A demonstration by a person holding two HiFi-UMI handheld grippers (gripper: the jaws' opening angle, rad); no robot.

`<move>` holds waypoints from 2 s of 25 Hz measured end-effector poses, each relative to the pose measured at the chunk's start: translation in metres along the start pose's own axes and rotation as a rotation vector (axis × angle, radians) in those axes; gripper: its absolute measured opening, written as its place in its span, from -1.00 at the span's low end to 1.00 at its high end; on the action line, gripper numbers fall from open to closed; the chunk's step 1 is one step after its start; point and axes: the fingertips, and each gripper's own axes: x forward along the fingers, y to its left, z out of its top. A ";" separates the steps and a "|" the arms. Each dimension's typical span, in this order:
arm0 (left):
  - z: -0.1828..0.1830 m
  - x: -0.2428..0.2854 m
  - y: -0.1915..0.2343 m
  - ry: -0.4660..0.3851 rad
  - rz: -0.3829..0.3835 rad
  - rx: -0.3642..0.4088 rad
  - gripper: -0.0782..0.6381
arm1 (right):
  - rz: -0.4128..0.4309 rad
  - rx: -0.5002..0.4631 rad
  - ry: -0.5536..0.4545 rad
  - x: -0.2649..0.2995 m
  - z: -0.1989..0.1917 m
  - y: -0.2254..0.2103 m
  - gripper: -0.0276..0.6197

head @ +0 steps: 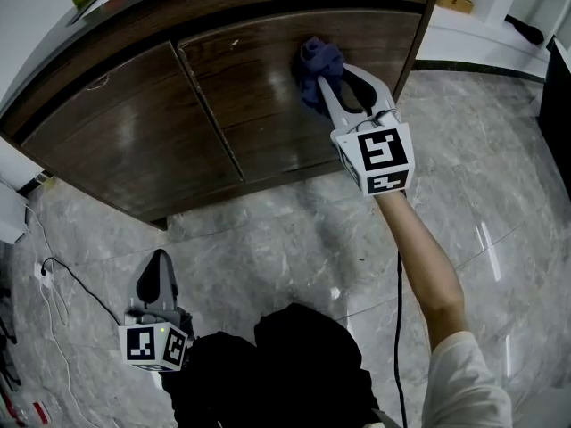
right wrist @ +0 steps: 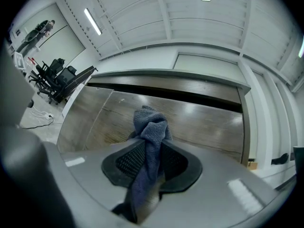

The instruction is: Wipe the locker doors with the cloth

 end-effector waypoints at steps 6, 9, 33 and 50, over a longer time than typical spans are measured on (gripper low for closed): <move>0.000 0.000 -0.001 0.000 -0.001 -0.005 -0.77 | -0.057 0.004 0.013 -0.009 -0.007 -0.024 -0.61; 0.000 0.001 0.000 0.001 0.002 -0.005 -0.77 | -0.071 0.006 0.007 -0.011 -0.010 -0.030 -0.62; -0.012 0.004 0.003 0.015 0.001 -0.016 -0.77 | -0.065 0.037 0.066 -0.026 -0.080 -0.015 -0.63; -0.021 -0.004 0.019 0.027 0.027 -0.010 -0.77 | -0.014 0.016 0.141 -0.032 -0.132 0.012 -0.64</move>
